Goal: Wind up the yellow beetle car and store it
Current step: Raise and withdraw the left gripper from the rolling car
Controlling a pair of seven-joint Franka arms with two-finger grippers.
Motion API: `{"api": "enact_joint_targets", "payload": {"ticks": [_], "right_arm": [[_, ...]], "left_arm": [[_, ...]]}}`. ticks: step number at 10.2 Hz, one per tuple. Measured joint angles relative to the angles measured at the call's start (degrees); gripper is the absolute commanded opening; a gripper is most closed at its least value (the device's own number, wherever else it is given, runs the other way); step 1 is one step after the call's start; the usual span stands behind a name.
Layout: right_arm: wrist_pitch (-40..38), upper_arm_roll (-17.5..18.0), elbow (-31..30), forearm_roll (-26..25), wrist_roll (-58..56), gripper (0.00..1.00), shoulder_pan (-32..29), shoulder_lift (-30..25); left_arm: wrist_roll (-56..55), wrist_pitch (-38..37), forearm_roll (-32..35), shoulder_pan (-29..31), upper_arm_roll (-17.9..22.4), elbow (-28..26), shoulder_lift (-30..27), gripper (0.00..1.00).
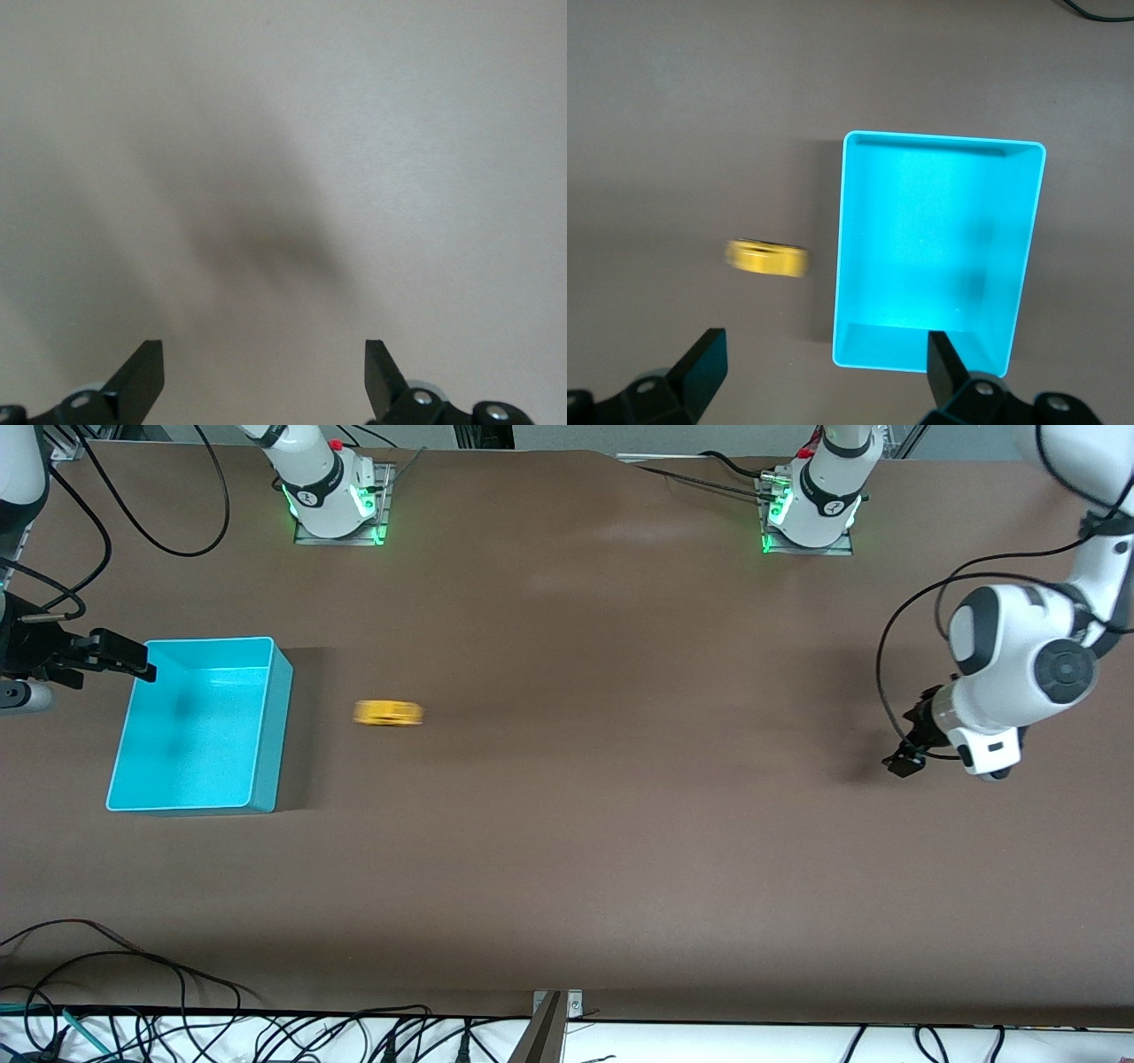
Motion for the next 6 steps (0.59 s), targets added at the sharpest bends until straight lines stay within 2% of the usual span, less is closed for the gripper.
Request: {"api": "enact_joint_targets", "payload": {"ticks": [2, 6], "right_arm": [[0.04, 0.0, 0.0, 0.01, 0.0, 1.0, 0.0, 0.02], [0.11, 0.01, 0.0, 0.01, -0.01, 1.0, 0.01, 0.02]], "left_arm": [[9.54, -7.62, -2.48, 0.02, -0.12, 5.83, -0.79, 1.0], [24.33, -20.48, -2.93, 0.06, -0.13, 14.57, -1.54, 1.0]]}}
